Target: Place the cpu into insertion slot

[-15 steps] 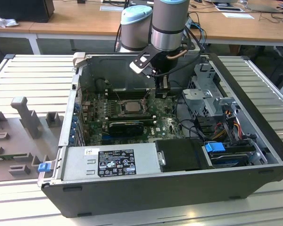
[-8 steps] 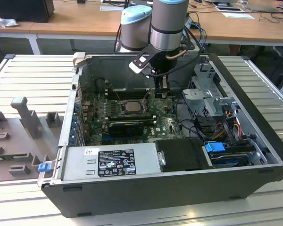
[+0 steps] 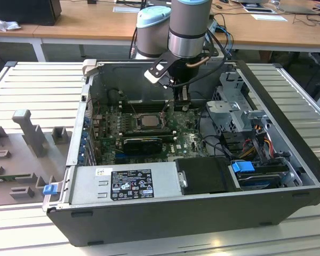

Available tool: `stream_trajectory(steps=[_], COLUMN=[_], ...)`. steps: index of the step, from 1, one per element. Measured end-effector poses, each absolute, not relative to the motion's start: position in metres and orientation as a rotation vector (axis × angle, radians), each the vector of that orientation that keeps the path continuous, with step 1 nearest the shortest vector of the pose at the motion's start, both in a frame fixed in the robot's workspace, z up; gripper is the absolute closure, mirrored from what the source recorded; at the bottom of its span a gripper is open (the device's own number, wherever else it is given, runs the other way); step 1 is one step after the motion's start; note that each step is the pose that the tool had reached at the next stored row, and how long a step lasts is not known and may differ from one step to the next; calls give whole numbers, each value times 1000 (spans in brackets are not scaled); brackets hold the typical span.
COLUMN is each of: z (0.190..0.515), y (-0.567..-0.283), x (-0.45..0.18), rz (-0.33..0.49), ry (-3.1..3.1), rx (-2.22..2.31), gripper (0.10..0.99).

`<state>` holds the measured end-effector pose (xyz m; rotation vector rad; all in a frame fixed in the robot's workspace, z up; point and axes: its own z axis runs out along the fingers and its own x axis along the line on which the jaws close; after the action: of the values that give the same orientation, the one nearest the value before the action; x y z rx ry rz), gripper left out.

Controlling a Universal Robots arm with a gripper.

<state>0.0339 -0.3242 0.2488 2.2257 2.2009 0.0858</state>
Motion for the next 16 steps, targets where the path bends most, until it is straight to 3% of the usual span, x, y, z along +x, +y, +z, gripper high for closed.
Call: stream_trajectory(steps=[16], z=[249], y=[-324], x=[26], rz=[86], ry=[2201], rx=[2226], gripper=[980])
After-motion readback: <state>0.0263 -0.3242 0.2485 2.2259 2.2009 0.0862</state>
